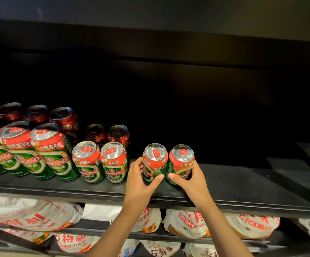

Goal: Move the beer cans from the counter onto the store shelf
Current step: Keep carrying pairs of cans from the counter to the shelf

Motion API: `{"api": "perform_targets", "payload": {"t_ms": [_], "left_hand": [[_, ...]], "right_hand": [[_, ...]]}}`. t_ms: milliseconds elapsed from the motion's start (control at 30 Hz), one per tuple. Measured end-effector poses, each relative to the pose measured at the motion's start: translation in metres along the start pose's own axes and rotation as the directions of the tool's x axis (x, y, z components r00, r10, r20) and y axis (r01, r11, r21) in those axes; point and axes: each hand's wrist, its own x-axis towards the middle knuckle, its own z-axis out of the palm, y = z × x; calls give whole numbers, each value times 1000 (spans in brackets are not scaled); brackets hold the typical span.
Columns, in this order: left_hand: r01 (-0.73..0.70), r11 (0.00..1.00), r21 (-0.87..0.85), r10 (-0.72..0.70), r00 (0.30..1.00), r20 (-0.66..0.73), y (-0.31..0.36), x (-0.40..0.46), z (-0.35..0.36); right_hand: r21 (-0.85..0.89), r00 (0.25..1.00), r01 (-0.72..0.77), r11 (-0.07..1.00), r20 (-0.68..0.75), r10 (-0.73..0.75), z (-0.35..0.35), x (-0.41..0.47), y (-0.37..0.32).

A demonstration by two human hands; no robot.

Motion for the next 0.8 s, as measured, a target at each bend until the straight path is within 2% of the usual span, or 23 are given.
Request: {"api": "perform_targets", "payload": {"t_ms": [167,267,400,633,800], "left_hand": [[-64,996,69,64,998,13,0,-1,-1],[-16,1000,22,15,999,31,1,-2,-2],[27,1000,-9,-27,999,-26,1,-2,0],[-59,996,63,62,997,-43,2,-2,2],[11,1000,-6,-11,1000,-4,-1,-5,0]], "right_hand": [[-21,999,-6,1000,32,7,-2,1,1],[-14,1000,-4,1000,18,4,1,0,0],[-23,1000,1,1000,16,0,4,-1,-3],[-62,999,-9,998,53,13,2,0,-2],[-52,1000,0,999,5,0,2,-1,-1]]}}
